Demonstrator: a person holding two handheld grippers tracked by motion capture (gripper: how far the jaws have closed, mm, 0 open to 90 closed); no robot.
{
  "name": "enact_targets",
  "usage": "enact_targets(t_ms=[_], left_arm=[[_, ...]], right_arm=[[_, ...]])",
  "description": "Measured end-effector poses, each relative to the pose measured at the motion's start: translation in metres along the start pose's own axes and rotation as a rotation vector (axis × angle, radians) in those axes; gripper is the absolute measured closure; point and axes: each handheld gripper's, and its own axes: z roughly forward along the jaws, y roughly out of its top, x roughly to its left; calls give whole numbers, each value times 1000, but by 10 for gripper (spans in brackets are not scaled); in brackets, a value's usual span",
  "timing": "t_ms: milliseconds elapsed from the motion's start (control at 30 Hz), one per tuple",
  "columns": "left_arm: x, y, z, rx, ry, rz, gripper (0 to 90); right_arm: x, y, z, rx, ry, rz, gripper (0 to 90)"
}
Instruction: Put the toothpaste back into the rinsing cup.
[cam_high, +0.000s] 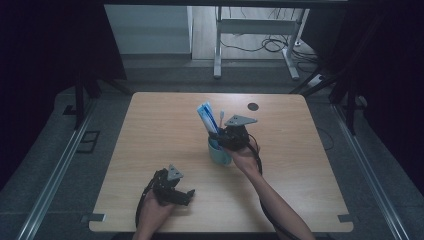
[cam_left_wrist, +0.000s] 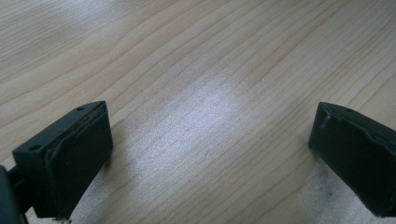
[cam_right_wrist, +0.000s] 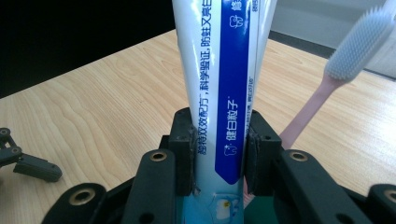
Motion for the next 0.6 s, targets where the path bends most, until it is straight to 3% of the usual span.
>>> enact_targets(t_ms=[300,500,600], left_arm=[[0,0,0,0,0,0,0],[0,0,0,1,1,0,0],[0,0,0,1,1,1,0]], right_arm=[[-1,-4,-3,24,7,5,675],[-3,-10,-2,68,2,1,662],[-5,-13,-4,57,8,21,667]])
